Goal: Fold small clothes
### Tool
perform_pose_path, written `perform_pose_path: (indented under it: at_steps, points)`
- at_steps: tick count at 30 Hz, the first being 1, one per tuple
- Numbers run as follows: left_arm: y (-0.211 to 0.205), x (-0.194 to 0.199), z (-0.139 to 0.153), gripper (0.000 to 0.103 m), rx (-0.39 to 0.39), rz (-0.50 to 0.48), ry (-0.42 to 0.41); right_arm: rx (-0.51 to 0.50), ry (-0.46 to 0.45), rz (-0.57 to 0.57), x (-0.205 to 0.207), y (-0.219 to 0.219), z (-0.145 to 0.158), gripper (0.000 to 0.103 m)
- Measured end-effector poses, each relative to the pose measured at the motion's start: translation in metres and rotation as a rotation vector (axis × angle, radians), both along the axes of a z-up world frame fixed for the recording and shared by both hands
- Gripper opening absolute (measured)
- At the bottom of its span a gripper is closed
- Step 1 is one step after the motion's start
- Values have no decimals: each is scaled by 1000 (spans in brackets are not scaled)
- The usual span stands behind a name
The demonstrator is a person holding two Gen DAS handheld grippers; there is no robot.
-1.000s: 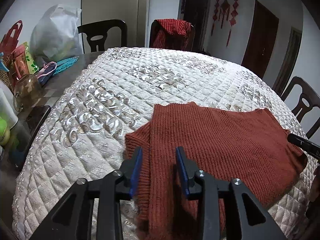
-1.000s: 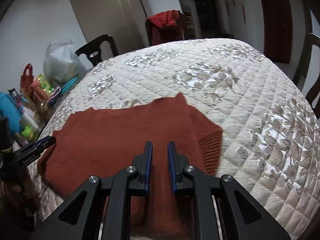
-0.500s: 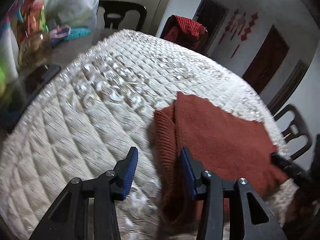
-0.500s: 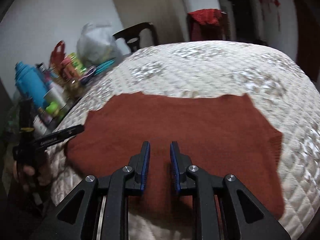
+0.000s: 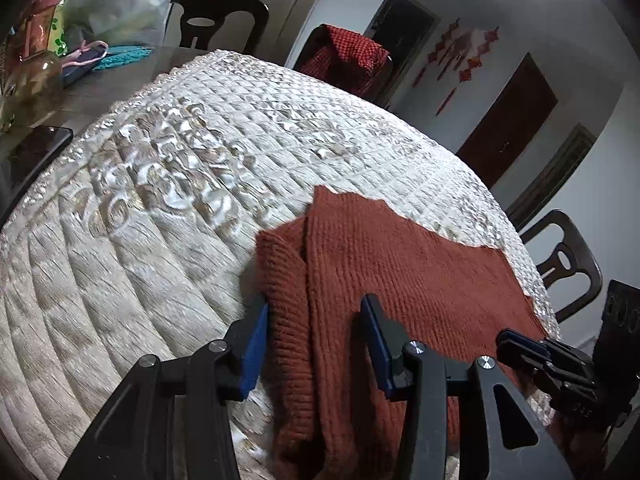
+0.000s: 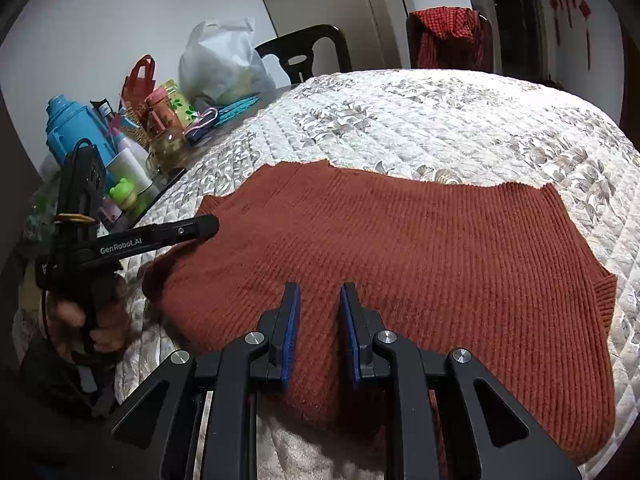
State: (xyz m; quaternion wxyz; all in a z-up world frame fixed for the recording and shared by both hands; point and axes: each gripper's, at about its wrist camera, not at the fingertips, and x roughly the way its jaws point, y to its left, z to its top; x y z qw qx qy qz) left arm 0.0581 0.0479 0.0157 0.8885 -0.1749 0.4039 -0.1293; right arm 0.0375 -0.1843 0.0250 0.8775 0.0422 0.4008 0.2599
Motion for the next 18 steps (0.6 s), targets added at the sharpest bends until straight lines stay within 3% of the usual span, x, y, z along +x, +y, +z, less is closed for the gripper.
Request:
perform_pose_path:
  at_steps: [6, 13, 18]
  points:
    - [-1, -20, 0, 46, -37, -30, 13, -7, 1, 1, 0, 2, -2, 21]
    - [-3, -14, -2, 26, -31, -17, 18, -16, 19, -13, 17, 8, -5, 21]
    - [-5, -11, -1, 20, -37, -23, 18, -23, 31, -31, 28, 11, -4, 21]
